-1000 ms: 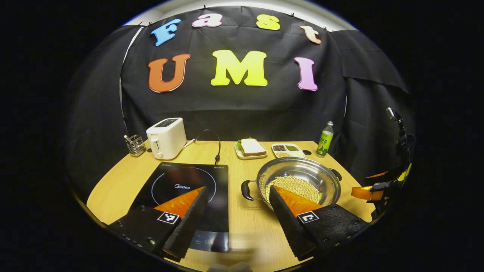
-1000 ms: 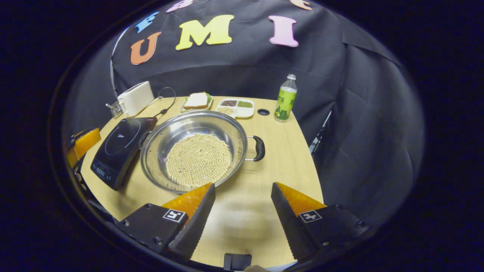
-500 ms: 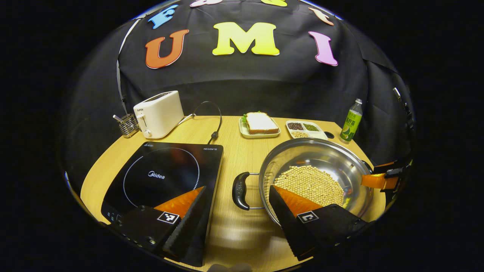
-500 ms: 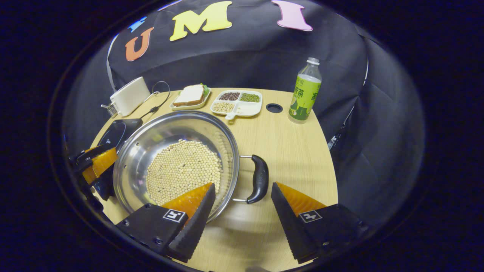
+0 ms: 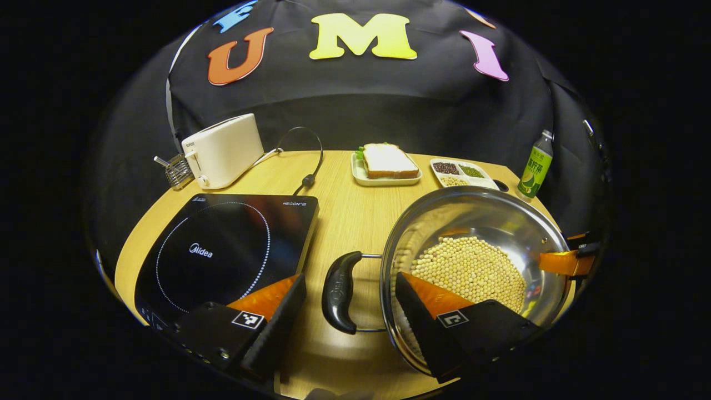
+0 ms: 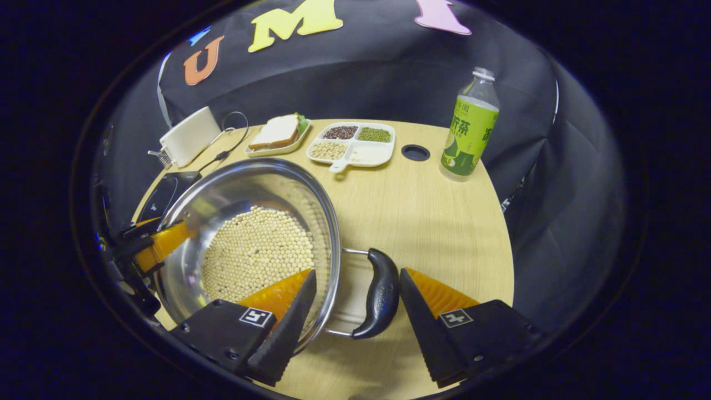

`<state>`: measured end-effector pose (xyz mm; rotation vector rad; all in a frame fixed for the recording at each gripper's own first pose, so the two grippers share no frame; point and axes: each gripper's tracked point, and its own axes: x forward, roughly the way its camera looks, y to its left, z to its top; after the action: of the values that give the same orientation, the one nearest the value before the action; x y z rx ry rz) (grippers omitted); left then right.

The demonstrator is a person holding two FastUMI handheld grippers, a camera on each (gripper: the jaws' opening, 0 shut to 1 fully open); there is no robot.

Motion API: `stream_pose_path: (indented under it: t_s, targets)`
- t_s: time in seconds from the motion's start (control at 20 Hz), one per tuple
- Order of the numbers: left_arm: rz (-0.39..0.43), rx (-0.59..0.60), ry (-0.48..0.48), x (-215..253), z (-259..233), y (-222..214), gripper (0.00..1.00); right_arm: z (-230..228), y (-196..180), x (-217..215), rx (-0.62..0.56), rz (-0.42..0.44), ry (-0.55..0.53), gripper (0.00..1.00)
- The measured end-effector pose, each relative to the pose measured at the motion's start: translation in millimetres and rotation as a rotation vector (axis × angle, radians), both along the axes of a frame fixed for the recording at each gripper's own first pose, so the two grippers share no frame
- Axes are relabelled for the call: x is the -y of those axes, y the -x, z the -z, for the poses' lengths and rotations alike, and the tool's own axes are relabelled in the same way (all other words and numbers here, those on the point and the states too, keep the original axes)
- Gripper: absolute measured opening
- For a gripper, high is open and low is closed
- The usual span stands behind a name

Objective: First push the handle of the pot to place it horizontally, then grasp the pot with both hands and set it on the induction cooktop.

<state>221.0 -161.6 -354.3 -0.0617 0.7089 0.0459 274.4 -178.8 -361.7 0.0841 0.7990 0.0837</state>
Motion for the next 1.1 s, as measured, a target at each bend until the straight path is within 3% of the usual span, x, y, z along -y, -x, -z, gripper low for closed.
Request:
stream_pose_path:
  t_s: [0.3,0.4,0.45,0.9,0.95,1.0,1.1]
  targets:
    - [0.031,-0.056,0.013,10.2,13.2,-1.8,0.95,9.7,-3.7,-3.0,-0.034,-0.009,-0.004,0.92]
    - [0.034,-0.058,-0.003,9.8,13.5,-2.0,0.92,14.0,-2.4,-7.6,-0.05,-0.018,-0.011,0.8]
    - [0.033,-0.063,-0.001,9.7,14.0,-1.7,0.8,12.2,-2.8,-6.2,-0.053,-0.014,-0.016,0.78]
    - [0.032,-0.106,0.044,10.3,10.8,-0.9,0.69,15.1,1.3,-6.3,-0.159,0.015,-0.038,0.67]
    - [0.034,-0.107,0.043,10.4,8.5,-1.1,0.78,14.1,5.2,-6.1,-0.165,0.021,-0.044,0.66]
    - [0.04,-0.11,0.04,10.3,6.9,0.4,0.67,13.5,6.7,-7.4,-0.166,0.024,-0.053,0.65]
    - [0.055,-0.105,0.031,8.0,-1.9,4.8,0.66,8.0,14.3,-9.5,-0.167,0.028,-0.067,0.64]
